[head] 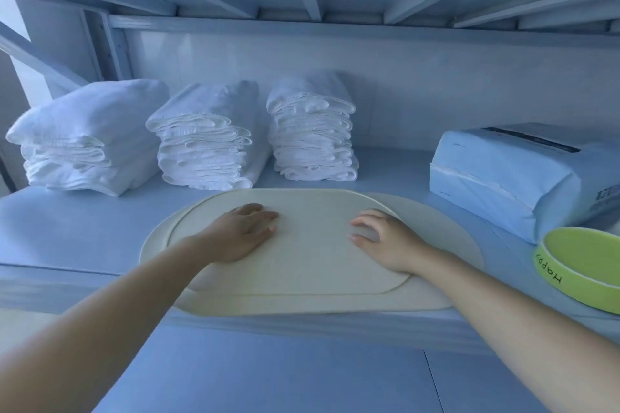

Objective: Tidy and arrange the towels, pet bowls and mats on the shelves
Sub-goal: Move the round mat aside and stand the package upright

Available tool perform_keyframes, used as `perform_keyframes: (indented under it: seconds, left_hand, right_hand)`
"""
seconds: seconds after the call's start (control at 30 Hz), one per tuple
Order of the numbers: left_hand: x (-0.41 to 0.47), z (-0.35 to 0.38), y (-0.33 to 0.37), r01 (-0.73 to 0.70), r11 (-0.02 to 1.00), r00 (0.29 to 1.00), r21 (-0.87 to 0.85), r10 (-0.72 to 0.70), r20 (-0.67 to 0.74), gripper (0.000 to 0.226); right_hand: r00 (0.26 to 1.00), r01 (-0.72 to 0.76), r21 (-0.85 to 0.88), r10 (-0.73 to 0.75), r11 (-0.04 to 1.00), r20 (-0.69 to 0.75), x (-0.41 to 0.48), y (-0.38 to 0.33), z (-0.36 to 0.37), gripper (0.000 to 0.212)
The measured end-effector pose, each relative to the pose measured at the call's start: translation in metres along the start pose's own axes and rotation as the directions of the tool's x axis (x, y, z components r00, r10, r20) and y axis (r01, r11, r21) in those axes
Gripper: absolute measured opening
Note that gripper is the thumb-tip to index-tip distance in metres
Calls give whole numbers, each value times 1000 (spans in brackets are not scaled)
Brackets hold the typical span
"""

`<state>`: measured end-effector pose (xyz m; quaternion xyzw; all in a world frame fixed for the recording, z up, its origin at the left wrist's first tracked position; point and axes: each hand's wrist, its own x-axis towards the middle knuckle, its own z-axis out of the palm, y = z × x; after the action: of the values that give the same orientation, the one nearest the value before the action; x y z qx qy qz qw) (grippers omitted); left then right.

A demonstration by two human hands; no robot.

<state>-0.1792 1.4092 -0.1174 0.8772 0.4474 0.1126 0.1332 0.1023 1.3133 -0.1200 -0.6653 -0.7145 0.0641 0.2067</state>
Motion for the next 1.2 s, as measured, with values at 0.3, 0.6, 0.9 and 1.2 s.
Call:
perform_keyframes:
  seconds: [0.3, 0.6, 0.9, 1.2]
  left_hand:
    - [82, 12, 13, 44, 999, 998, 23, -43, -56, 42]
    - [134, -8, 20, 93, 985, 993, 147, -81, -84, 32]
    - [122, 17, 8, 84, 996, 959, 39, -70, -276, 57]
    - [123, 14, 8, 80, 994, 969, 80, -59, -242, 34]
  right_hand:
    - [998, 26, -1, -26, 1000, -65, 76, 17, -2, 31]
    - [998, -25, -36, 27, 999, 53, 136, 42, -10, 36]
    - [998, -30, -37, 28, 999, -64, 131, 45, 10, 30]
    - [995, -48, -191, 30, 980, -97, 125, 37, 8, 28]
